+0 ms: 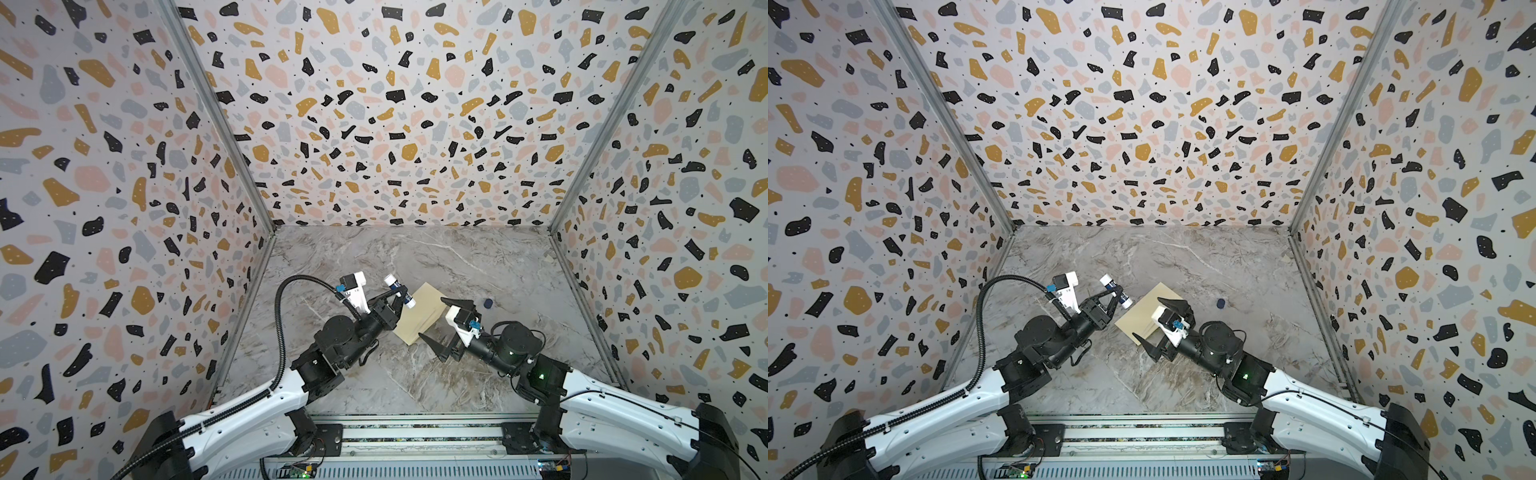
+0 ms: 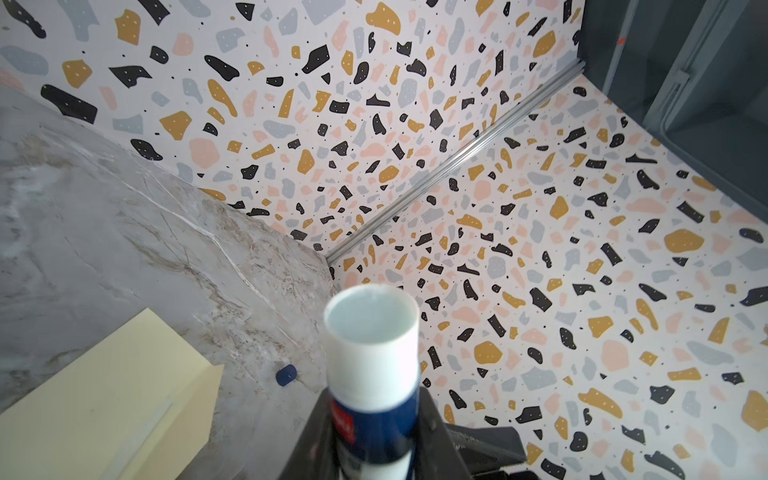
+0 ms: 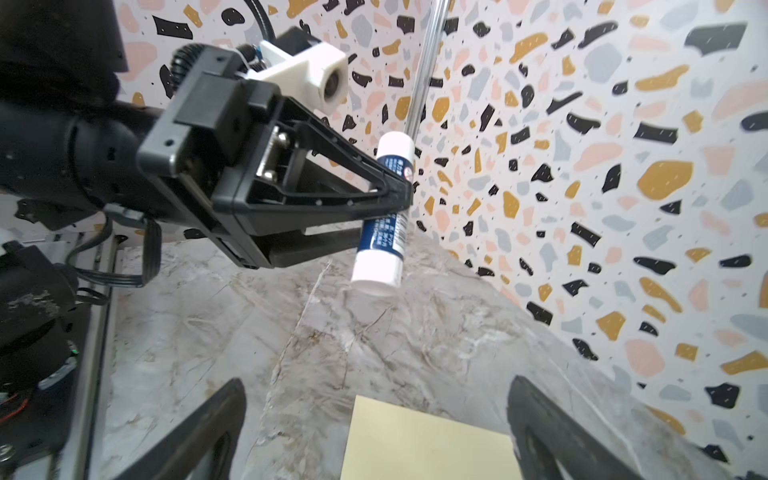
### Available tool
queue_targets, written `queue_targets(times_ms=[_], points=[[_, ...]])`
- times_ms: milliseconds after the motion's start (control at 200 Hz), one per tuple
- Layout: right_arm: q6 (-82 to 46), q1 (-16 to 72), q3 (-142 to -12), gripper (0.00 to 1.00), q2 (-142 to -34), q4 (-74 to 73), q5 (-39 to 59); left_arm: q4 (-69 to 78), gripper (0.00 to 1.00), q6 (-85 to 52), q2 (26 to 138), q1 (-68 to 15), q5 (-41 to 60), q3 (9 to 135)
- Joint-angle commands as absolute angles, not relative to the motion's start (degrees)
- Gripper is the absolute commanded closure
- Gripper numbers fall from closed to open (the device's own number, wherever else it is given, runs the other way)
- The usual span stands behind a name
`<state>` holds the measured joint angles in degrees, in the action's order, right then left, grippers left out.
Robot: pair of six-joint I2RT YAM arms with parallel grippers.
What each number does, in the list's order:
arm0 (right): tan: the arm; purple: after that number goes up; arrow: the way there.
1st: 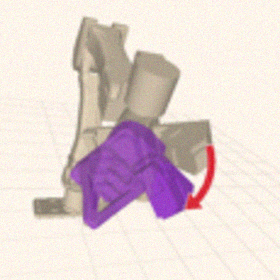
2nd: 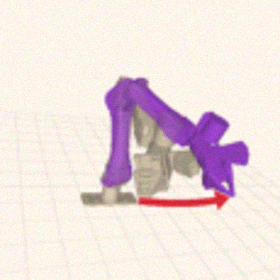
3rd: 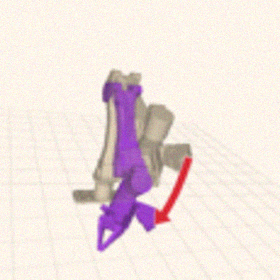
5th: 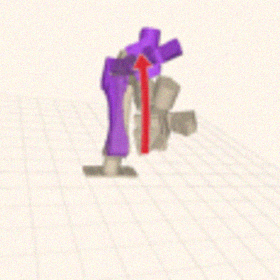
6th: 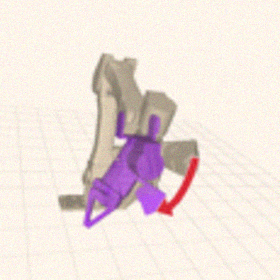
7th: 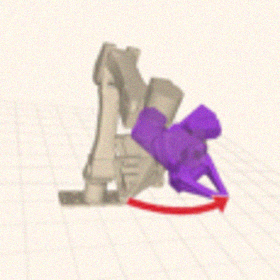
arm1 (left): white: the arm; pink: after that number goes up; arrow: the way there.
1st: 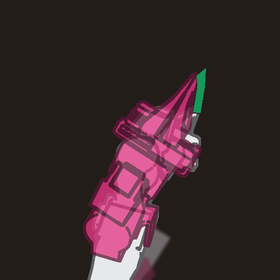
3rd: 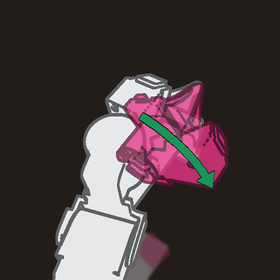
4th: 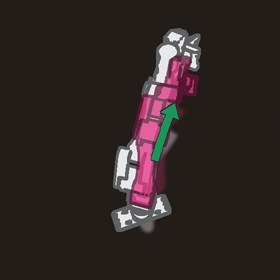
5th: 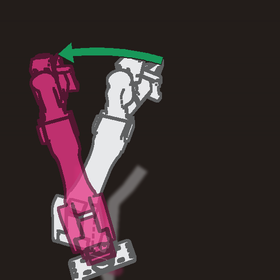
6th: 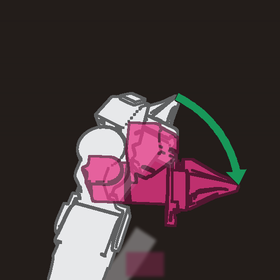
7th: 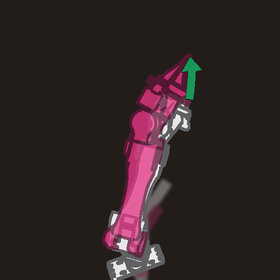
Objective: Place the letter into the envelope and seal it
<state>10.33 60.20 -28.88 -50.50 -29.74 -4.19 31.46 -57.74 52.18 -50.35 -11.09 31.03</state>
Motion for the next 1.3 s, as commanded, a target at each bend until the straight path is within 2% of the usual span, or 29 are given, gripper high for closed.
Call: queue_targets(times_ms=[0,350,686,1291], points=[[16.93,62.85,-27.47,0.06,-52.74,-46.06,-12.15,35.66,1.0,-62.34,52.36,-50.17,-12.39,33.02],[20.72,65.65,-27.85,0.22,-62.04,-58.09,-18.32,36.06,1.0,-63.81,51.67,-50.1,-12.92,32.52],[20.22,66.44,-29.44,0.38,-67.36,-61.76,-18.38,36.12,1.0,-63.77,51.34,-50.14,-12.92,32.34],[20.56,66.92,-32.78,0.56,-72.75,-65.05,-19.86,36.38,1.0,-63.64,50.41,-50.15,-12.99,31.46]])
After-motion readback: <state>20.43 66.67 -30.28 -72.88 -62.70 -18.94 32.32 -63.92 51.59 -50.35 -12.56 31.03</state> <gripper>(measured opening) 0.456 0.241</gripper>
